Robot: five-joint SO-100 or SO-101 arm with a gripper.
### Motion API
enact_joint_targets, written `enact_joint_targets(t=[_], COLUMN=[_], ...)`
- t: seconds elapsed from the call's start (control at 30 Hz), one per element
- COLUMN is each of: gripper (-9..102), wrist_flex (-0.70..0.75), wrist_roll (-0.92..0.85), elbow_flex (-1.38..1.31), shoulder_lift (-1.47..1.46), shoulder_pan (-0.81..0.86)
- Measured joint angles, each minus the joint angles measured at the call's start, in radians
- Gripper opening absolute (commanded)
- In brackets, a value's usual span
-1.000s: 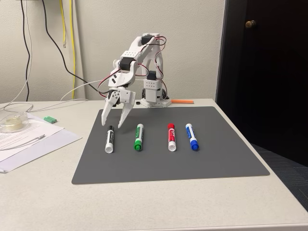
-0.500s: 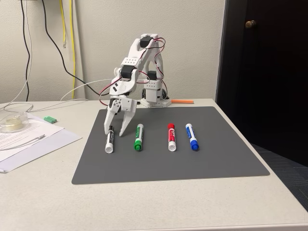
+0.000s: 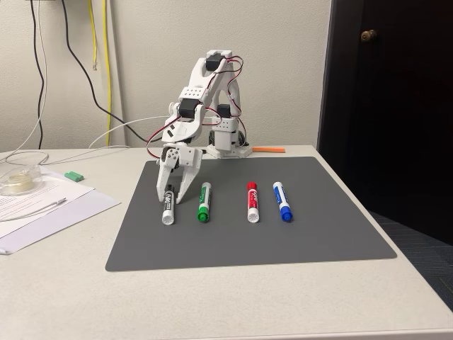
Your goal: Pick up the black marker.
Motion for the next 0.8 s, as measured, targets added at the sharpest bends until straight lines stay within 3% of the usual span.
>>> enact_joint_targets(t=[0.8], gripper=[0], wrist_flex=[0.011], wrist_roll=[0.014], elbow_flex=[-0.008], shoulder_lift=[0.012], shoulder_pan=[0.000])
